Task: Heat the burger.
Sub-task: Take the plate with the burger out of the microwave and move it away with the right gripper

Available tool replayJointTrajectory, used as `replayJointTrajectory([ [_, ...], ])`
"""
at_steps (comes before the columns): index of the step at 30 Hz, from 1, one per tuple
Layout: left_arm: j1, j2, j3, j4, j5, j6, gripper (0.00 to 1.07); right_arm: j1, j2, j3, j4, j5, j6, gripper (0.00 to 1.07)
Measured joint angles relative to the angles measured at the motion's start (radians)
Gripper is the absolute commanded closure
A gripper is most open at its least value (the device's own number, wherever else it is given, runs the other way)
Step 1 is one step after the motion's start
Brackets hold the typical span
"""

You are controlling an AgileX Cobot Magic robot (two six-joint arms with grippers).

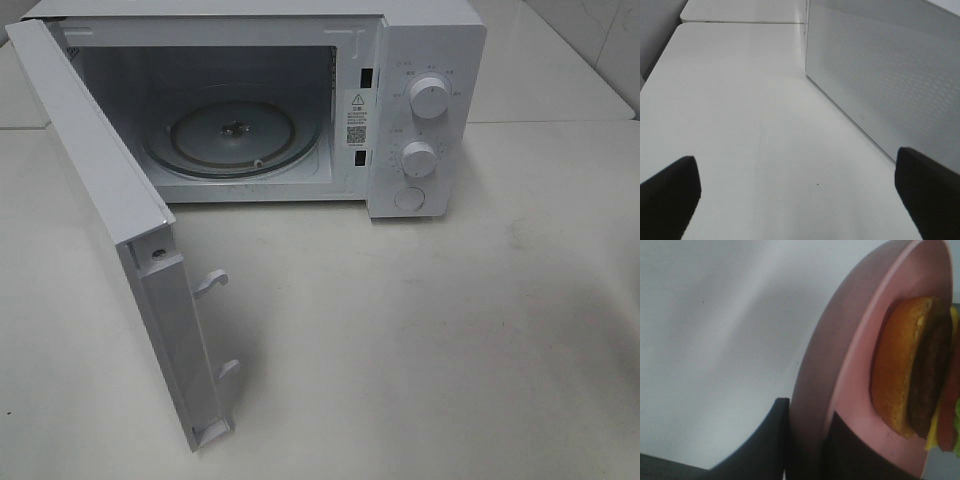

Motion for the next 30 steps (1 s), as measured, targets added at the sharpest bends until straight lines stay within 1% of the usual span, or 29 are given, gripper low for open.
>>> replayJointTrajectory([
  [1,0.0,0.0,0.0,0.0,0.0,0.0,0.09,0.0,0.0,0.0,0.0,0.0,0.0,1.07],
  [3,0.0,0.0,0.0,0.0,0.0,0.0,0.09,0.0,0.068,-0.038,-0.002,0.021,0.108,1.06],
  [4,0.0,0.0,0.0,0.0,0.0,0.0,0.09,0.0,0.068,-0.038,-0.002,0.021,0.108,1.06],
  [5,0.0,0.0,0.0,0.0,0.0,0.0,0.09,0.0,0.121,-0.066,-0.006,0.043,0.177,1.06],
  [6,0.0,0.0,0.0,0.0,0.0,0.0,0.09,0.0,0.121,-0.066,-0.006,0.043,0.177,1.06],
  [8,0.0,0.0,0.0,0.0,0.0,0.0,0.09,0.0,0.201,-0.106,-0.007,0.074,0.285,1.06],
  [9,0.0,0.0,0.0,0.0,0.0,0.0,0.09,0.0,0.201,-0.106,-0.007,0.074,0.285,1.06],
  [10,0.0,0.0,0.0,0.0,0.0,0.0,0.09,0.0,0.251,-0.136,-0.007,0.092,0.349,1.05],
  [12,0.0,0.0,0.0,0.0,0.0,0.0,0.09,0.0,0.277,-0.15,-0.007,0.1,0.385,1.05],
  [14,0.0,0.0,0.0,0.0,0.0,0.0,0.09,0.0,0.344,-0.186,-0.007,0.116,0.478,1.04],
  [15,0.0,0.0,0.0,0.0,0.0,0.0,0.09,0.0,0.344,-0.186,-0.007,0.116,0.478,1.04],
  [16,0.0,0.0,0.0,0.0,0.0,0.0,0.09,0.0,0.385,-0.205,-0.007,0.118,0.526,1.04],
  [23,0.0,0.0,0.0,0.0,0.0,0.0,0.09,-0.006,0.491,-0.246,-0.007,0.114,0.594,1.03],
  [24,0.0,0.0,0.0,0.0,0.0,0.0,0.09,-0.02,0.524,-0.25,-0.008,0.103,0.598,1.03],
  [28,0.0,0.0,0.0,0.0,0.0,0.0,0.09,-0.05,0.567,-0.25,-0.01,0.083,0.618,1.03],
  [30,0.0,0.0,0.0,0.0,0.0,0.0,0.09,-0.082,0.602,-0.251,-0.011,0.05,0.642,1.02],
])
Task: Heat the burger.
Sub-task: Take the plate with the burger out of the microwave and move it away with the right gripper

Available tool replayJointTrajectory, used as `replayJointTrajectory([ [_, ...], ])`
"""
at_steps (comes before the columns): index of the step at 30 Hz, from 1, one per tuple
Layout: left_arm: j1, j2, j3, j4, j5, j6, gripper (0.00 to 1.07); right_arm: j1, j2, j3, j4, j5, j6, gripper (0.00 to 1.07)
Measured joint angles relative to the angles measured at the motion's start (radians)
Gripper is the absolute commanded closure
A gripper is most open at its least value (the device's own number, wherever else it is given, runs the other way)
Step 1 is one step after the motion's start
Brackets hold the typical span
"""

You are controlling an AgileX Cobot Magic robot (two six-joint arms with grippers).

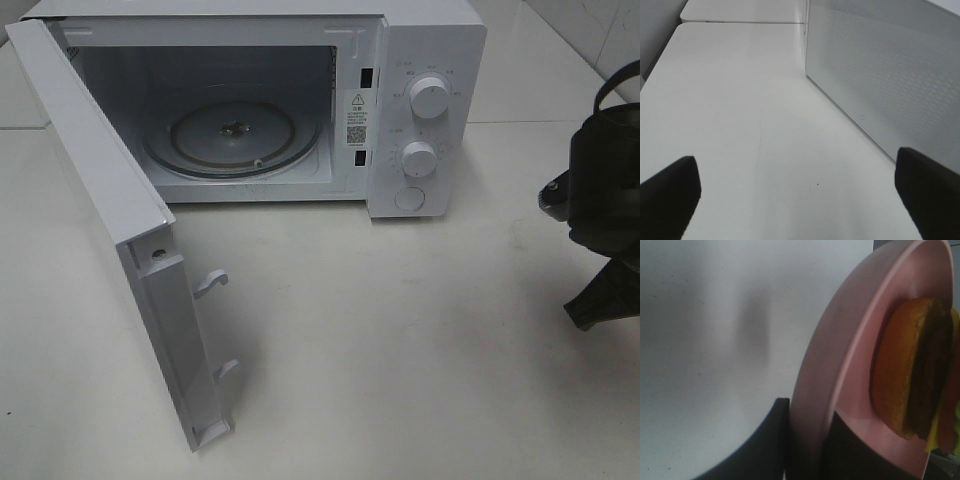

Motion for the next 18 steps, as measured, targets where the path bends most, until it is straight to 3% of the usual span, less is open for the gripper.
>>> replayJointTrajectory([
  [18,0.0,0.0,0.0,0.0,0.0,0.0,0.09,-0.184,0.215,-0.001,-0.046,-0.208,0.076,0.97],
])
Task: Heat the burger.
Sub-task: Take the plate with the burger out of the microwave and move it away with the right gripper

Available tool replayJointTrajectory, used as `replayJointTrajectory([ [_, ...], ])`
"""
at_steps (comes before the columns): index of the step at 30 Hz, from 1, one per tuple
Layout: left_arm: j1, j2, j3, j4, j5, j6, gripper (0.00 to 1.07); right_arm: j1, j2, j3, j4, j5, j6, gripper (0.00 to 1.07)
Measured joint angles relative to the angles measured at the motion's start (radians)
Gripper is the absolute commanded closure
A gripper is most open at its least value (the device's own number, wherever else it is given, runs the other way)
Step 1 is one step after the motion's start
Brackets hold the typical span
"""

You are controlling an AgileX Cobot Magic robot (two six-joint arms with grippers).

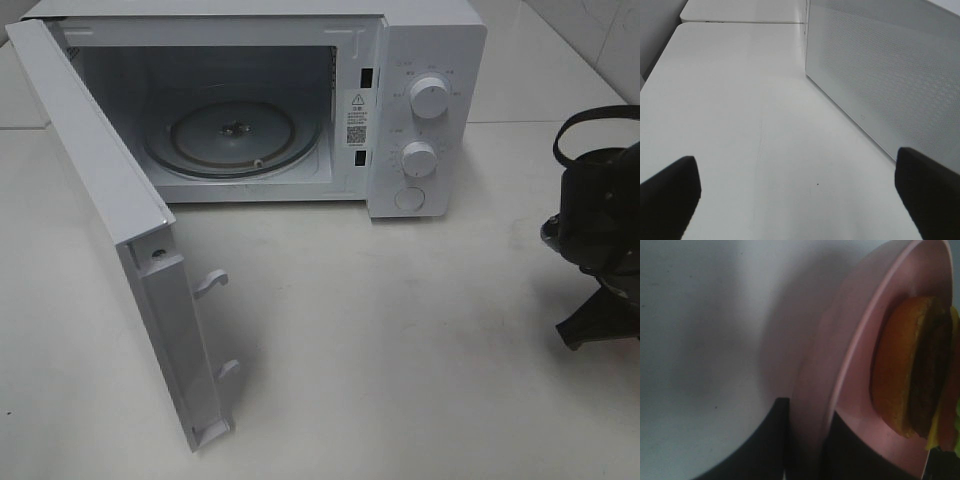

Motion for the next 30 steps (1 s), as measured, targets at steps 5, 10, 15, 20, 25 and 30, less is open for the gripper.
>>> replayJointTrajectory([
  [5,0.0,0.0,0.0,0.0,0.0,0.0,0.09,-0.015,0.047,-0.001,-0.03,-0.015,0.049,0.94],
  [10,0.0,0.0,0.0,0.0,0.0,0.0,0.09,-0.015,0.083,-0.001,-0.061,-0.027,0.09,0.84],
  [15,0.0,0.0,0.0,0.0,0.0,0.0,0.09,-0.015,0.09,-0.001,-0.077,-0.017,0.091,0.65],
  [20,0.0,0.0,0.0,0.0,0.0,0.0,0.09,-0.015,0.079,-0.001,-0.059,-0.03,0.075,0.59],
  [25,0.0,0.0,0.0,0.0,0.0,0.0,0.09,-0.015,0.03,-0.001,0.01,-0.052,0.001,0.59],
  [30,0.0,0.0,0.0,0.0,0.0,0.0,0.09,-0.015,-0.063,0.0,0.098,-0.082,-0.133,0.51],
])
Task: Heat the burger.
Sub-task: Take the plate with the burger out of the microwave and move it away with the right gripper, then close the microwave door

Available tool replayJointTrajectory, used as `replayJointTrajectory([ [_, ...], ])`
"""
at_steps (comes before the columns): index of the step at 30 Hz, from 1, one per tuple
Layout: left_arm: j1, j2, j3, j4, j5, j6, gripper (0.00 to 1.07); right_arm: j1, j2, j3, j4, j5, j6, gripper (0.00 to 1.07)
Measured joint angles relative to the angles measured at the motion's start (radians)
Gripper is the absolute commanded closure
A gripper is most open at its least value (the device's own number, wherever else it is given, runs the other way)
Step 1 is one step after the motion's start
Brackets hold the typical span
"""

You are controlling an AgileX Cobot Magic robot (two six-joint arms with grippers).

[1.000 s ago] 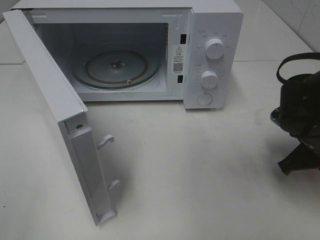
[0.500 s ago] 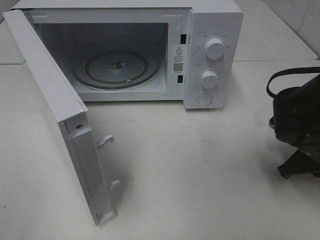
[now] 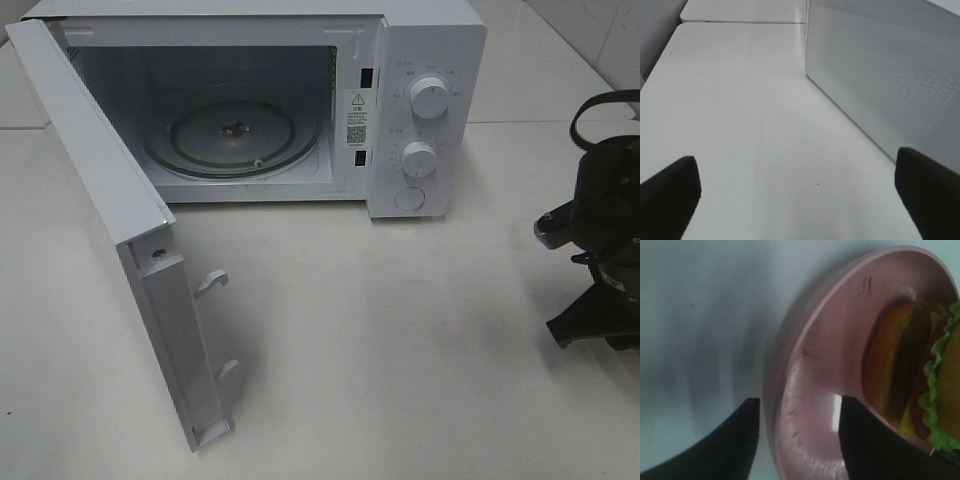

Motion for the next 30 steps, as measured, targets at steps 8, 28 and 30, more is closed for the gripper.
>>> replayJointTrajectory([
  [8,0.0,0.0,0.0,0.0,0.0,0.0,0.09,0.0,-0.142,0.0,0.179,-0.08,-0.239,0.25],
  [28,0.0,0.0,0.0,0.0,0.0,0.0,0.09,0.0,-0.588,0.0,0.621,0.043,-0.624,0.28],
  [30,0.0,0.0,0.0,0.0,0.0,0.0,0.09,0.0,-0.635,0.0,0.635,0.067,-0.624,0.28],
])
